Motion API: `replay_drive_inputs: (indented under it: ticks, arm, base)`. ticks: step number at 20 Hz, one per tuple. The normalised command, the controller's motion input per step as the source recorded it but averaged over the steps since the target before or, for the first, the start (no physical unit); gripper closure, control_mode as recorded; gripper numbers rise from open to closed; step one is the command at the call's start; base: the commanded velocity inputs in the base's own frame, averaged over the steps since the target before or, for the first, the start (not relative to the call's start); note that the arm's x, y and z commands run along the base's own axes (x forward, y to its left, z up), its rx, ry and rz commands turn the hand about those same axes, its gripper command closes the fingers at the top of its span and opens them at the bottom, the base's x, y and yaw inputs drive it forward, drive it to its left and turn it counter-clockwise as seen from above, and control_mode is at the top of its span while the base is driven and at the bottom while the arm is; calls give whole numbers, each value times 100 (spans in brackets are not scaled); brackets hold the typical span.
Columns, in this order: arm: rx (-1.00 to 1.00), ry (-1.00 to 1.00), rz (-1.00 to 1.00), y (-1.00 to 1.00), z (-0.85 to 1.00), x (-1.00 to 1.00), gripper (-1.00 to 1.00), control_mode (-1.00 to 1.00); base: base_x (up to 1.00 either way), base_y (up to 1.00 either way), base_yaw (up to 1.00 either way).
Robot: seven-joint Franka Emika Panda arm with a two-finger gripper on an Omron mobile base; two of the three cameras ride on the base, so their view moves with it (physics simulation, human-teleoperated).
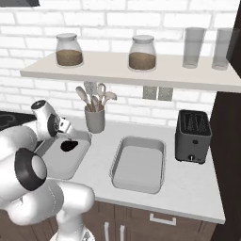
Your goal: Place one avocado and one chicken drumstick in each tupperware on the nearby counter, to pack two identical lunches.
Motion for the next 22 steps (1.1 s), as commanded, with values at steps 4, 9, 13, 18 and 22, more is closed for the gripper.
replay_drive_inputs:
  ticks: [4, 9, 13, 18, 22]
  arm:
    - [0, 0, -7, -33, 63, -96, -100, -100]
    - [1, -3, -6, -65, -5, -100, -100, -100]
    - [6, -3, -4, -74, 2, -100, -100, -100]
    - [5, 0, -1, -39, 22, -80, -100, 100]
    - [0, 0, 0, 0, 0, 0, -100, 100]
  base:
    - [0, 0, 0]
    - [0, 0, 0]
    - [0, 0, 0]
    - [-20, -12, 0]
    - [-100, -64, -1]
